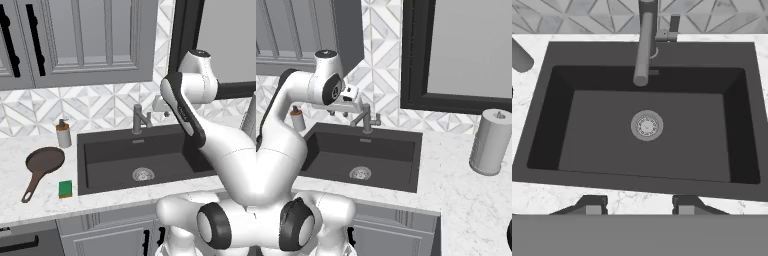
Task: Pick the pan and sponge and place them into the sink. Then turn on the water.
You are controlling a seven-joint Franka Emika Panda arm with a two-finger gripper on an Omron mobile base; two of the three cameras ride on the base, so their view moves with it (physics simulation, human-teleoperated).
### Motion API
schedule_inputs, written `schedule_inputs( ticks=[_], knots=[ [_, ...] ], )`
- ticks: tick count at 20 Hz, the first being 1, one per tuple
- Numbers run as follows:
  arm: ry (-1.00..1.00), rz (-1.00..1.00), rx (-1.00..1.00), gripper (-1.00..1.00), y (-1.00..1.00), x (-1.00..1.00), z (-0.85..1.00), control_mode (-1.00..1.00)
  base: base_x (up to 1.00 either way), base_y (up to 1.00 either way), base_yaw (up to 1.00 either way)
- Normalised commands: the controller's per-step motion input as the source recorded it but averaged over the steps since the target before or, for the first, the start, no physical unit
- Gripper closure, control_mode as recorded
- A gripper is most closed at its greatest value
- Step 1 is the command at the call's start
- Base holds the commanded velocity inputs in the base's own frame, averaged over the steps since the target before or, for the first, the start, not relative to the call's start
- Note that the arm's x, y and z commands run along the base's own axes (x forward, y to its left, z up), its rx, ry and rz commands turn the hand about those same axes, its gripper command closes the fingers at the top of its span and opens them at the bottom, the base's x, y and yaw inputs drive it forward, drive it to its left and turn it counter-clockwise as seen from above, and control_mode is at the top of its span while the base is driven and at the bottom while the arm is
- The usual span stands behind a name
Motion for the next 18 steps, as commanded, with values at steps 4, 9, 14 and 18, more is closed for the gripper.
schedule_inputs(
  ticks=[4,9,14,18],
  knots=[
    [-0.04,0.01,0.0,-1.0,0.0,-0.29,0.0,-1.0,0.0,0.0,0.0],
    [-0.16,0.09,0.0,-1.0,0.6,-0.99,-0.04,-1.0,0.0,0.0,0.0],
    [-0.01,0.0,0.0,-1.0,1.0,-0.55,-0.03,-1.0,0.0,0.0,0.0],
    [0.07,0.0,0.0,-1.0,0.97,-0.08,-0.16,-1.0,0.0,0.0,0.0]
  ],
)
